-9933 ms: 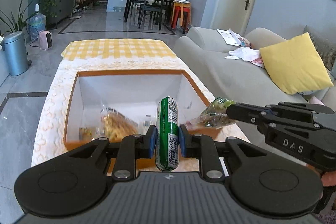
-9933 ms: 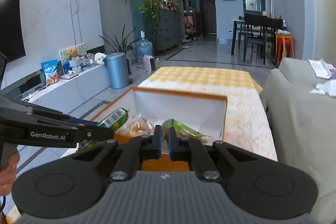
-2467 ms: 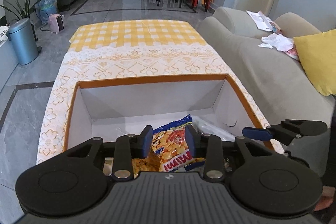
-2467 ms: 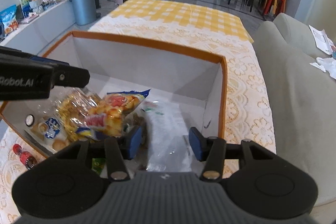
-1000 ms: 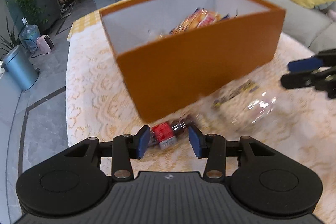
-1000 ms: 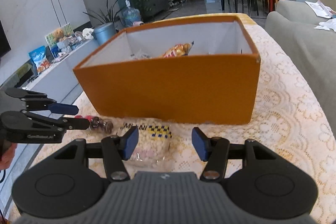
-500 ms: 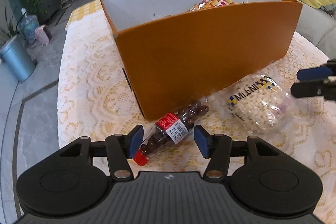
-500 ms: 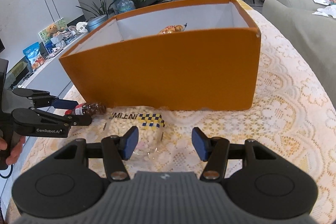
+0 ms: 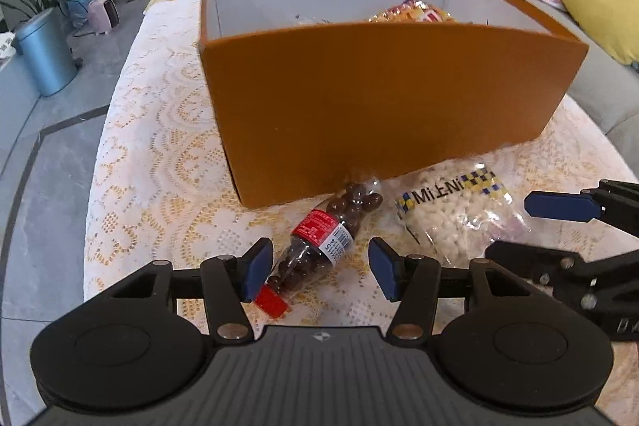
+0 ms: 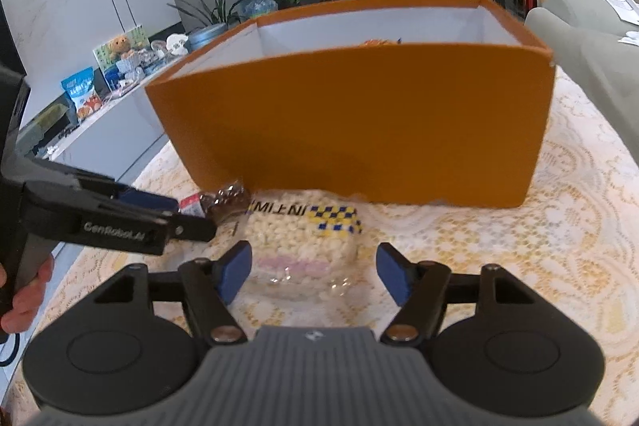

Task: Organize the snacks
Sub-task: 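Grasp the chocolate-ball bottle with the left gripper while the right grasps the MILENI marshmallow bag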

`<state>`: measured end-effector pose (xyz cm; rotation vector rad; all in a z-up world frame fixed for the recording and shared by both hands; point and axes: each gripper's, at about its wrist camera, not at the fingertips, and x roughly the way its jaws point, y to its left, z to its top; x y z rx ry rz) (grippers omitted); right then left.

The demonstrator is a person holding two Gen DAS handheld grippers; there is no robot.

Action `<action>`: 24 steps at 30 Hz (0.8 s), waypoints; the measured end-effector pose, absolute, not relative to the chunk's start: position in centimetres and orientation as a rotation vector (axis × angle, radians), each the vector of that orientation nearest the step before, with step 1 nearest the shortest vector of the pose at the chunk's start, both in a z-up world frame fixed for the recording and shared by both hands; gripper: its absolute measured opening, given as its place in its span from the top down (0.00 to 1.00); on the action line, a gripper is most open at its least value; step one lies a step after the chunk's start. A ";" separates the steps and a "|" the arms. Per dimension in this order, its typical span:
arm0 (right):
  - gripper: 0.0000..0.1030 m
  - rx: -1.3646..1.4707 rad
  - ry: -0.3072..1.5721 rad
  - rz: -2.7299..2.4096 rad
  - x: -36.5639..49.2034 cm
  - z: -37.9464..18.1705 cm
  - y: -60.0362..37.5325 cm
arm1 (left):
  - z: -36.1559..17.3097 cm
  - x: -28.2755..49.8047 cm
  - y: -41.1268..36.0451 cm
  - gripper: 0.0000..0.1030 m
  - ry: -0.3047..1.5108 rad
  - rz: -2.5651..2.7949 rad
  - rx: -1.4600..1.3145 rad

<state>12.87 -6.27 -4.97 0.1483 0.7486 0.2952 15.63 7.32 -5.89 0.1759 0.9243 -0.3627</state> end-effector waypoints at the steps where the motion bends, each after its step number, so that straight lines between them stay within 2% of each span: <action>1: 0.34 0.141 0.752 0.299 12.9 -5.1 -6.0 | -6.0 15.5 7.1 0.38 0.919 -0.359 0.188; 4: 0.34 0.125 0.746 0.315 13.0 -5.3 -5.2 | -5.9 15.5 6.7 0.38 0.909 -0.360 0.204; 6: 0.26 0.119 0.747 0.314 13.2 -5.4 -4.7 | -5.8 15.5 6.8 0.38 0.910 -0.363 0.194; 8: 0.24 0.118 0.744 0.307 13.4 -5.3 -4.2 | -5.7 15.7 7.1 0.38 0.910 -0.363 0.180; 11: 0.15 0.106 0.756 0.293 13.8 -5.4 -3.4 | -5.5 15.8 7.6 0.38 0.914 -0.369 0.141; 20: 0.14 0.051 0.761 0.219 14.7 -6.6 -1.7 | -5.6 16.2 7.8 0.38 0.919 -0.370 0.104; 24: 0.17 0.049 0.750 0.223 14.7 -6.6 -1.8 | -5.8 16.1 7.4 0.38 0.918 -0.367 0.122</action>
